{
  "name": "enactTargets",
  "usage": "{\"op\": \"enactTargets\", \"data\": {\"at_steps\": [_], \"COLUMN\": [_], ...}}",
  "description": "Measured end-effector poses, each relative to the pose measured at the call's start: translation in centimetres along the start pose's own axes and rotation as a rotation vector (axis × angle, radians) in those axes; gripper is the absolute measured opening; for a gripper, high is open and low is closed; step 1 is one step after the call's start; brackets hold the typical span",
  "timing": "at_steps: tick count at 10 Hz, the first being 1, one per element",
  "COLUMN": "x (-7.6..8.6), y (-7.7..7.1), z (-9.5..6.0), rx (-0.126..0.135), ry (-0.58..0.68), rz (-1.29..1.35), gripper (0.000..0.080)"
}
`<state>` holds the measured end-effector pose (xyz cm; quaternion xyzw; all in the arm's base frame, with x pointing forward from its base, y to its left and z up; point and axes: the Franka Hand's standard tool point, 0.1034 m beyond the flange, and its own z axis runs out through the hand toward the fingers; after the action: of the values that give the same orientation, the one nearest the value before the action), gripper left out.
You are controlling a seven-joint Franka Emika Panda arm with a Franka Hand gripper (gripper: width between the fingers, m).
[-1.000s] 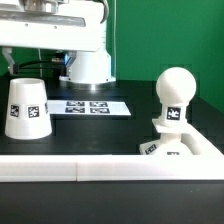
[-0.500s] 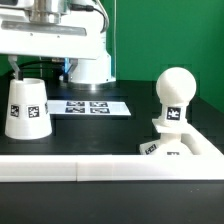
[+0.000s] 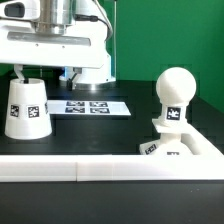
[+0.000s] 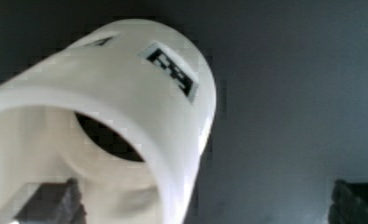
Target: Assemble lamp
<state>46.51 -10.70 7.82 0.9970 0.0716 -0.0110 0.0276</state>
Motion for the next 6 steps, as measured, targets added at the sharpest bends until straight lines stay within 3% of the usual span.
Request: {"op": "enactTargets", "data": {"at_steps": [1,3,4,5,6], "x": [-0.11,0.07,0.25,0.18,0.17], "y": [-0.01,0.04,0.09,0.07,0.07], "z": [0.25,0.17,0.07,0.12,0.12], "rx": [-0.001,0.000,0.000,0.000,0.000], "ry": [-0.005,-0.007,-0.004,-0.006,-0.006], "rz": [0.000,-0.001,-0.001,-0.001,-0.001], "gripper": [0.0698,0.0436,0.0436,0.0251,0.0251]}}
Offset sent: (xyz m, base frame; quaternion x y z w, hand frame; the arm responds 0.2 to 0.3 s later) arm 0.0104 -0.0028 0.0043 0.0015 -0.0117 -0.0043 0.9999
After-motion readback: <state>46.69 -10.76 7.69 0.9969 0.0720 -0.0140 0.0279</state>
